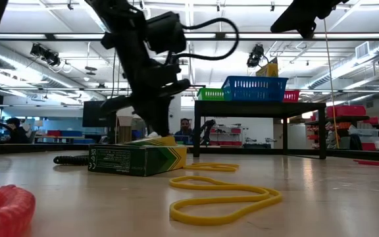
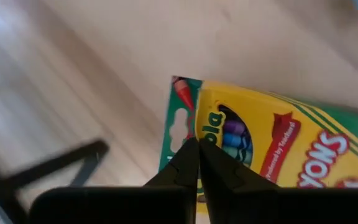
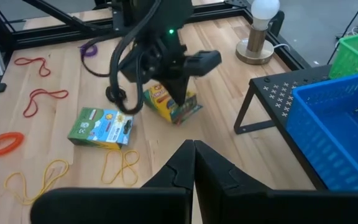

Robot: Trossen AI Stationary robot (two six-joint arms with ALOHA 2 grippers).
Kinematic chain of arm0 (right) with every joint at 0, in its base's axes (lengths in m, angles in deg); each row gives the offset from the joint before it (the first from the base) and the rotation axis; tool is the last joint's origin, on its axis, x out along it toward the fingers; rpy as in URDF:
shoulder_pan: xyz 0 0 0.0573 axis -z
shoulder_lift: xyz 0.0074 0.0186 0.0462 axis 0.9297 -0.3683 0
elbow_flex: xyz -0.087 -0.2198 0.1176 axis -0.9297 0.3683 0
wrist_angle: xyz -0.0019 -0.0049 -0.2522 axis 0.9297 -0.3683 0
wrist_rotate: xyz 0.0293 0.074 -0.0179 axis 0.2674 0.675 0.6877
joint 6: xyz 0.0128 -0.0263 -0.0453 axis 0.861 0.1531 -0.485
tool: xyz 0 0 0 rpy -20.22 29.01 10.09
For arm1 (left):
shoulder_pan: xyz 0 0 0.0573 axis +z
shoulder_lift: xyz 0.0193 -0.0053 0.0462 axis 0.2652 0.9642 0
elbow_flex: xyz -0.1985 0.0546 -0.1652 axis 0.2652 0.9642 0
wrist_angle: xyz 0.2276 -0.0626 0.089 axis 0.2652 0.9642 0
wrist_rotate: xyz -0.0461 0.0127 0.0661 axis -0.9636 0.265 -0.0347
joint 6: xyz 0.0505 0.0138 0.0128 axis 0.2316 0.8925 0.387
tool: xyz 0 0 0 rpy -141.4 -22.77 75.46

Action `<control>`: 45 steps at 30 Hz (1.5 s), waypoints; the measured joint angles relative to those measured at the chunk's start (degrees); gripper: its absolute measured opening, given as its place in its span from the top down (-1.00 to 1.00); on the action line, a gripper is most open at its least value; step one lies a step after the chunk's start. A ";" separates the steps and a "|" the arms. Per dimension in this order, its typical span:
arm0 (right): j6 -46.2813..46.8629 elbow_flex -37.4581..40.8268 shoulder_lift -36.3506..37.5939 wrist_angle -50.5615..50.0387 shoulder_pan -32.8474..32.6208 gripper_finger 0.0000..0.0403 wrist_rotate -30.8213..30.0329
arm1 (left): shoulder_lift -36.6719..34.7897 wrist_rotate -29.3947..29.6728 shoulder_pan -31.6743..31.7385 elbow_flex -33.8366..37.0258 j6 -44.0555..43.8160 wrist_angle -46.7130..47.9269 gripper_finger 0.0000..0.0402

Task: Pick & Place Office Desk Supplies
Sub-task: Put the yellow crayon box into the blue bin

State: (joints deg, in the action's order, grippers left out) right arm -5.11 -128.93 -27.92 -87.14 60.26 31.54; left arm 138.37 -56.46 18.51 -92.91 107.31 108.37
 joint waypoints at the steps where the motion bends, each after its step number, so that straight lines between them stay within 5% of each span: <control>1: 0.00 0.00 0.00 -0.14 -0.01 0.95 0.06 | 0.64 -0.57 -0.39 -0.79 -0.59 -0.02 0.88; 8: 0.33 0.00 0.00 -0.76 -0.01 0.95 0.07 | 1.87 -2.80 -2.69 -5.58 -14.31 0.11 0.61; 12: 0.69 0.00 0.00 -0.76 -0.01 0.95 0.48 | -0.02 -0.26 -2.16 -8.28 -32.74 3.77 0.51; 15: 1.78 0.00 0.00 -1.04 -0.01 0.95 0.49 | -2.85 -8.35 -0.44 -8.58 -51.45 7.21 0.53; 22: 3.49 -0.01 0.02 -2.00 -0.19 0.95 0.49 | -12.13 -7.44 -2.84 2.04 -77.66 10.70 0.93; 29: 4.49 -0.01 0.02 -2.56 -0.42 0.95 0.39 | -20.03 -5.40 -8.15 15.08 -102.89 9.54 0.97; 39: 5.41 -0.04 0.00 -2.82 -0.42 0.95 -1.66 | -15.68 7.15 -5.66 24.12 -112.78 -8.52 0.97; 45: 9.76 -0.04 0.00 -3.12 -0.42 0.95 -1.79 | -10.68 6.44 -3.44 24.11 -108.60 -20.14 0.97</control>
State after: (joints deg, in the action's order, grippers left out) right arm 4.65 -128.98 -27.92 -90.26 59.83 29.75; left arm 127.69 -50.02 15.07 -68.80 -1.30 88.23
